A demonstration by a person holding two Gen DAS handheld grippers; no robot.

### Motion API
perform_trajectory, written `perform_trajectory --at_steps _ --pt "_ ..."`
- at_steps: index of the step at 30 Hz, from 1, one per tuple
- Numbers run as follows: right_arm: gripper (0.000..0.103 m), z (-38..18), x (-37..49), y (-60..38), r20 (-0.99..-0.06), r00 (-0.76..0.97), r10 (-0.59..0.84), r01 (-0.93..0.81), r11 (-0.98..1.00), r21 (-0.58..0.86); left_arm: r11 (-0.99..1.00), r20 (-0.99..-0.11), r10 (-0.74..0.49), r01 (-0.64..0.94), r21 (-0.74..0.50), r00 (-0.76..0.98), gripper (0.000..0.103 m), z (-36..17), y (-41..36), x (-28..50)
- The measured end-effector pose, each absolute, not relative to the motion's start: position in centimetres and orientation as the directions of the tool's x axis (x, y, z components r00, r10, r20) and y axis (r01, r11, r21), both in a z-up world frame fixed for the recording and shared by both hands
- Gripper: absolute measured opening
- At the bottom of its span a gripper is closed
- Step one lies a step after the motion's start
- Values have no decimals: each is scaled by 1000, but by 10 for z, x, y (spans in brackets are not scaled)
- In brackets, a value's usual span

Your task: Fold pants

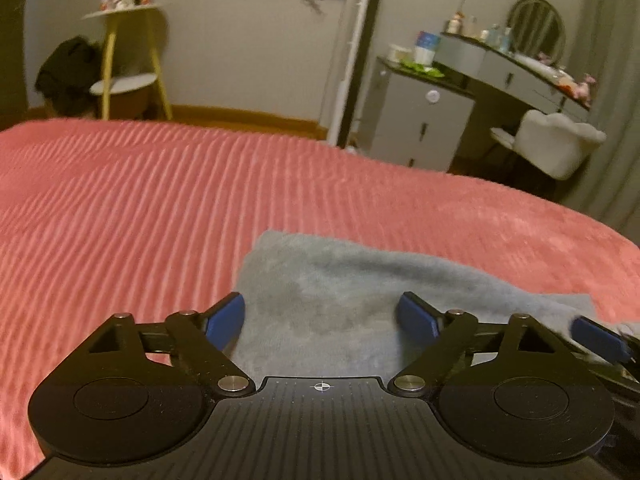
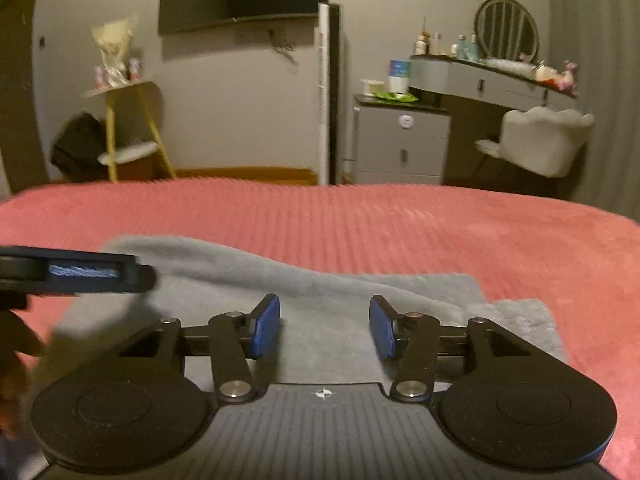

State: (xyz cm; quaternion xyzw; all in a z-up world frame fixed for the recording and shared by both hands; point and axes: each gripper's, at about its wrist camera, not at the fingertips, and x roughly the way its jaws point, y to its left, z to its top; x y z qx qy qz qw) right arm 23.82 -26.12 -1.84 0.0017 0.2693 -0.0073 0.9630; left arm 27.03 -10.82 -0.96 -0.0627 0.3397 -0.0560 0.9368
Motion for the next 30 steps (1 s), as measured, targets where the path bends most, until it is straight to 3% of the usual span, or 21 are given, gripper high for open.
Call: perform_trajectory --at_steps 3,12,14,16,19,20,21,23,27,30 --pt "49 -25 252 -252 -550 833 -51 7 997 -82 987 -627 -159 117 -108 763 86 -10 -121 274" --pt "51 -45 268 -264 -574 811 -110 63 993 -102 984 -619 -95 166 58 780 97 -25 -142 289" --pt "51 -42 265 -264 -576 811 -107 62 993 -97 986 -622 -108 165 35 776 91 -17 -138 283" --pt "57 -33 250 -262 -566 819 -98 46 993 -106 985 -623 -141 172 -11 769 84 -8 -130 269" --pt "66 -24 213 -264 -591 806 -44 2 998 -70 974 -614 -224 199 -110 757 84 -4 -109 225" --pt "74 -24 199 -264 -610 792 -26 -12 998 -58 971 -613 -236 203 -125 754 84 -7 -104 207" --pt "79 -25 188 -263 -631 776 -18 -25 998 -60 973 -627 -227 195 -120 746 84 -11 -100 192" --pt "80 -28 161 -258 -662 749 -32 -39 995 -93 978 -679 -199 182 -97 707 85 -23 -94 165" --pt "82 -18 115 -252 -704 710 -21 -61 994 -90 981 -682 -179 178 -72 710 86 -24 -81 107" --pt "98 -7 82 -256 -752 659 35 -24 999 26 978 -698 -183 201 -57 693 85 -11 -72 71"
